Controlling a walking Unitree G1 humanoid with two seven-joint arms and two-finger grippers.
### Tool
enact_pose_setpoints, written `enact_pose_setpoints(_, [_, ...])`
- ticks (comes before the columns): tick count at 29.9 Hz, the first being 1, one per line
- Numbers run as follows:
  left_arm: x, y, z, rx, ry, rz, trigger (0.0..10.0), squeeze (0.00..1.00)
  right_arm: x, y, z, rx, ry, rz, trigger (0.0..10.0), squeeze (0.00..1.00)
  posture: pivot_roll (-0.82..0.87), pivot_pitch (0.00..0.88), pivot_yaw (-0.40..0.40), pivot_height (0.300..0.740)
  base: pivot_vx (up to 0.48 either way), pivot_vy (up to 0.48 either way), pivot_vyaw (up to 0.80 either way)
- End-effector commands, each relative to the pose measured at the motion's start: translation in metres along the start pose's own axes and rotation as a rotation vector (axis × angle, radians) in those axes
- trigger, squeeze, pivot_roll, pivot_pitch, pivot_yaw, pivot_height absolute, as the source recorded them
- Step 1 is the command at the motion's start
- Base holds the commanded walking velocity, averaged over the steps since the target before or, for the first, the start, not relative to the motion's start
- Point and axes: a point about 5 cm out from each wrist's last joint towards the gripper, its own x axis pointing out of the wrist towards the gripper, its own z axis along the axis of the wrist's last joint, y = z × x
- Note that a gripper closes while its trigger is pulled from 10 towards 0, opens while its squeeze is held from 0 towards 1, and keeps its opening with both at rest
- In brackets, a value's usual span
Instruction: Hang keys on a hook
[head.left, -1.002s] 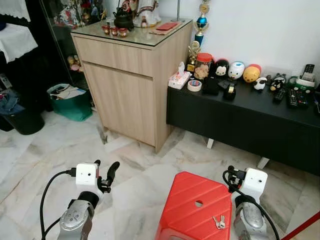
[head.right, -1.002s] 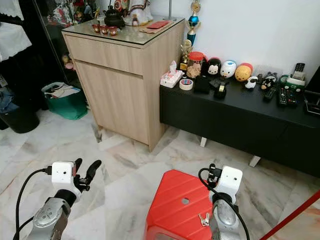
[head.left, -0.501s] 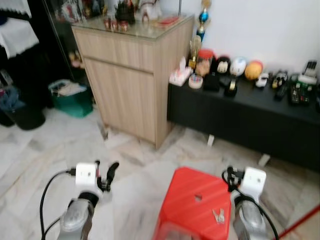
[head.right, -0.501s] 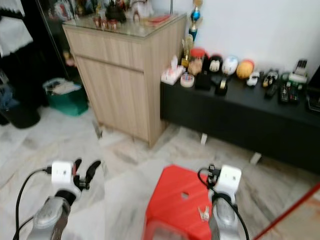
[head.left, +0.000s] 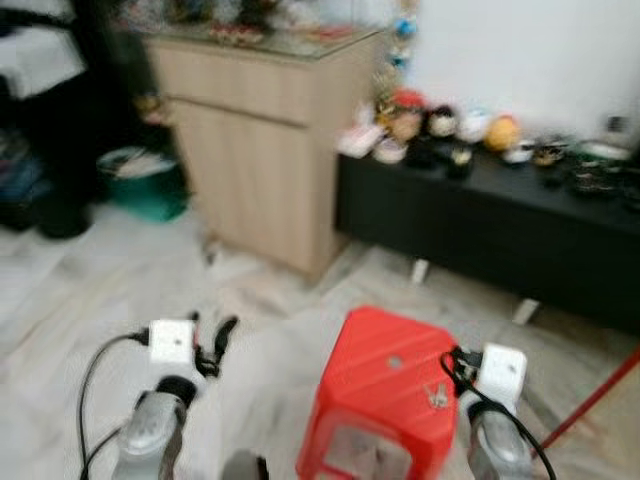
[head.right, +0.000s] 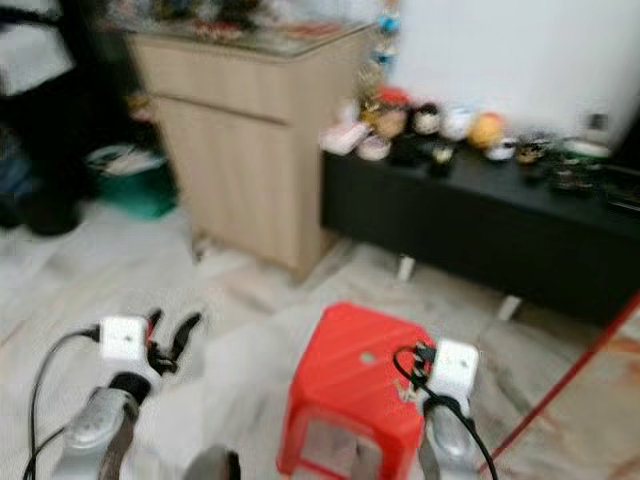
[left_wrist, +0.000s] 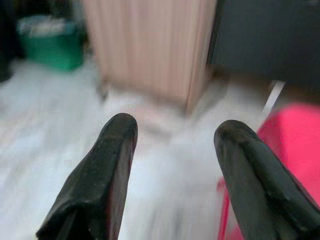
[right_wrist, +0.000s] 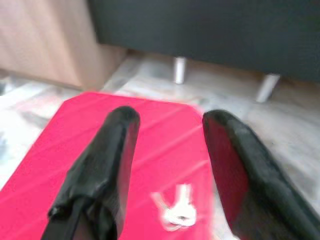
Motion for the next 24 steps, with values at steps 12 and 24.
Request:
enact_pose_setpoints(12, [0.006, 0.002, 0.010, 0.011, -0.031, 0.001, 10.0, 0.00, 0.013, 0.007, 0.003, 0.008, 0.064, 0.014, 10.0, 0.00, 0.05, 0.000, -0.007, 0.647, 0.000, 0.000, 0.00])
enact_pose_setpoints(24, [0.007, 0.001, 0.009, 0.007, -0.027, -0.001, 10.0, 0.00, 0.013, 0.006, 0.004, 0.023, 0.024, 0.007, 10.0, 0.00, 0.05, 0.003, -0.005, 0.598, 0.000, 0.000, 0.00])
